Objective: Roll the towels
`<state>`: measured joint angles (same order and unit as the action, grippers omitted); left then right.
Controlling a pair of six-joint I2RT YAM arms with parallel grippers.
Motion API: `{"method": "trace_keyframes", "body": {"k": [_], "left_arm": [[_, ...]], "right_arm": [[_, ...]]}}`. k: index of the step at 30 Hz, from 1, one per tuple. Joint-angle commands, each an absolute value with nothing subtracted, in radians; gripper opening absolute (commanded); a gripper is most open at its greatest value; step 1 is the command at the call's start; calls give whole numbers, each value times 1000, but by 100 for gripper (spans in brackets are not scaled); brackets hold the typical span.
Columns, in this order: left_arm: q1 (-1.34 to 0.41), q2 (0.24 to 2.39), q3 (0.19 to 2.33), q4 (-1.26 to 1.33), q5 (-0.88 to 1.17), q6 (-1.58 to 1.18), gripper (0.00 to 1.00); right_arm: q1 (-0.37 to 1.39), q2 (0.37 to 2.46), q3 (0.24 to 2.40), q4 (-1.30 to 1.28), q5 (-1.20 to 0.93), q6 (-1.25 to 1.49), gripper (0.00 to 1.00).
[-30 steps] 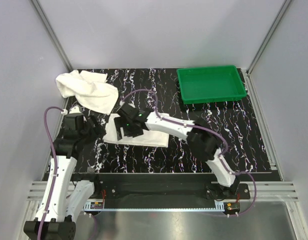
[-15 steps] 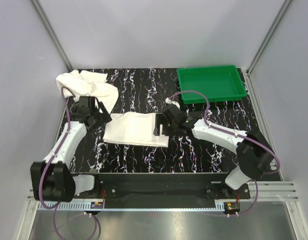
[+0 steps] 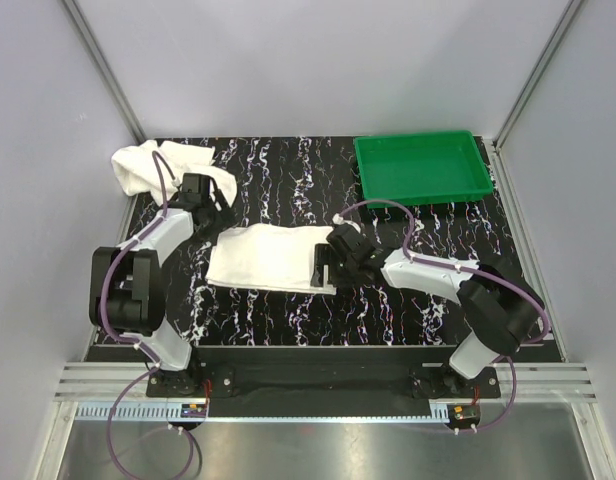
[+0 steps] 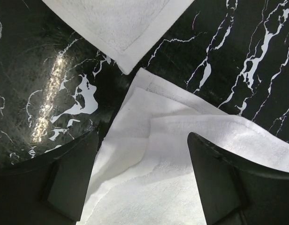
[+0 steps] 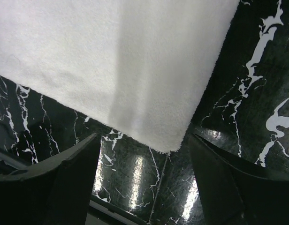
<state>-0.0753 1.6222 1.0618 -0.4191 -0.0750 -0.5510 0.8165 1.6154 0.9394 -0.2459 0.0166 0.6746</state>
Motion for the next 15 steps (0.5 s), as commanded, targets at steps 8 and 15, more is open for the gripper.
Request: {"method": "trace_keyframes", "body": {"k": [8,15], "left_arm": [[-113,1580,1058,-296,44,-650,79],[-112,1439,1074,-273,92,-678,79]], "right_arm": [[767,1579,841,-176,-32,672,82],[761,1549,801,-179,-29,675,81]]}}
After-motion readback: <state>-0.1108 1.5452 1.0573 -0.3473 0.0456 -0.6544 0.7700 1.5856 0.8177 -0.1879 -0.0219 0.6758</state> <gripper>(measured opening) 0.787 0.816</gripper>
